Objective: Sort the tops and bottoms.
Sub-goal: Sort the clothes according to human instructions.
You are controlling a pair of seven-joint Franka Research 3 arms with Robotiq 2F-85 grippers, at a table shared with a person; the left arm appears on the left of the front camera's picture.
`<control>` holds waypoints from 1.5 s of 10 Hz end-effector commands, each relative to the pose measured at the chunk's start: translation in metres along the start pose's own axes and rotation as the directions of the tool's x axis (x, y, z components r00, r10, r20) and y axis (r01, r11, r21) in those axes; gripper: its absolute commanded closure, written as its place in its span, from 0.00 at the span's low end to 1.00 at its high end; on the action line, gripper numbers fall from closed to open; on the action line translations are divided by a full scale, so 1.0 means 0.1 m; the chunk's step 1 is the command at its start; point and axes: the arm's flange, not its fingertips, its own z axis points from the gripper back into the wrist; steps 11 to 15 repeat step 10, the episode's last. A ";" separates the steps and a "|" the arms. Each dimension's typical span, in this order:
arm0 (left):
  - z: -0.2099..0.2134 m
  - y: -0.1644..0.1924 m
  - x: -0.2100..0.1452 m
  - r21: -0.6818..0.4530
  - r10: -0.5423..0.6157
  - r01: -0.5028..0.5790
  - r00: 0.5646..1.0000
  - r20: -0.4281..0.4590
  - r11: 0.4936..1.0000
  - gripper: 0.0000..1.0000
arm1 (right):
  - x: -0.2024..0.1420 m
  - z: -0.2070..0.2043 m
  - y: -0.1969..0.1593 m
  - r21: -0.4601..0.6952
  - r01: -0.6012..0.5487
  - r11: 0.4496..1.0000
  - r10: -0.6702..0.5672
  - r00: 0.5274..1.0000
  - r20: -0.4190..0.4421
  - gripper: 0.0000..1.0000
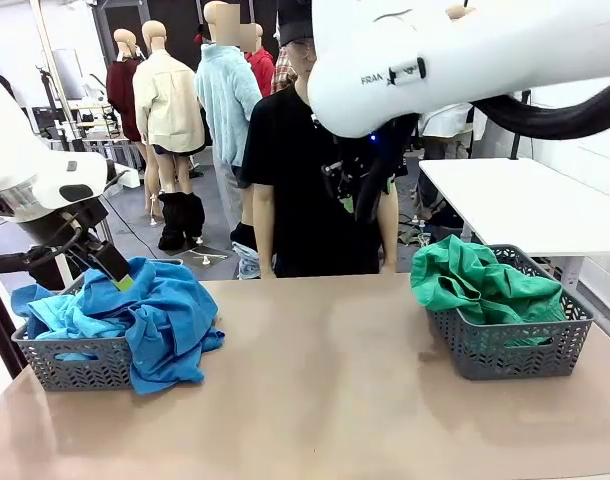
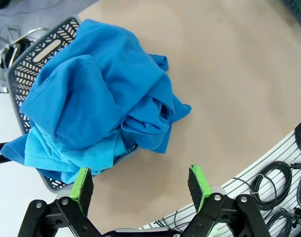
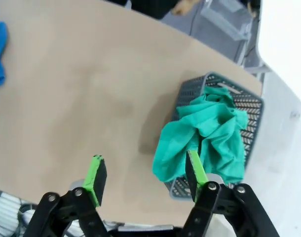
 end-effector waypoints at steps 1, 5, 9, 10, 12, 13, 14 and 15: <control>-0.02 -0.04 0.01 -0.001 -0.008 0.008 1.000 -0.003 1.000 0.00 | 0.30 0.05 0.01 -0.003 -0.016 1.000 0.016 0.998 -0.054 0.20; -0.02 -0.04 0.01 -0.001 -0.008 0.008 1.000 -0.003 1.000 0.00 | 0.30 0.05 0.01 -0.003 -0.016 1.000 0.016 0.998 -0.054 0.20; -0.02 -0.04 0.01 -0.001 -0.008 0.008 1.000 -0.003 1.000 0.00 | 0.30 0.05 0.01 -0.003 -0.016 1.000 0.016 0.998 -0.054 0.20; -0.02 -0.04 0.01 -0.001 -0.008 0.008 1.000 -0.003 1.000 0.00 | 0.30 0.05 0.01 -0.003 -0.016 1.000 0.016 0.998 -0.054 0.20; -0.02 -0.04 0.01 -0.001 -0.008 0.008 1.000 -0.003 1.000 0.00 | 0.30 0.05 0.01 -0.003 -0.016 1.000 0.016 0.998 -0.054 0.20; -0.02 -0.04 0.01 -0.001 -0.008 0.008 1.000 -0.003 1.000 0.00 | 0.30 0.05 0.01 -0.003 -0.016 1.000 0.016 0.998 -0.054 0.20; -0.02 -0.04 0.01 -0.001 -0.008 0.008 1.000 -0.003 1.000 0.00 | 0.30 0.05 0.01 -0.003 -0.016 1.000 0.016 0.998 -0.054 0.20; -0.02 -0.04 0.01 -0.001 -0.008 0.008 1.000 -0.003 1.000 0.00 | 0.30 0.05 0.01 -0.003 -0.016 1.000 0.016 0.998 -0.054 0.20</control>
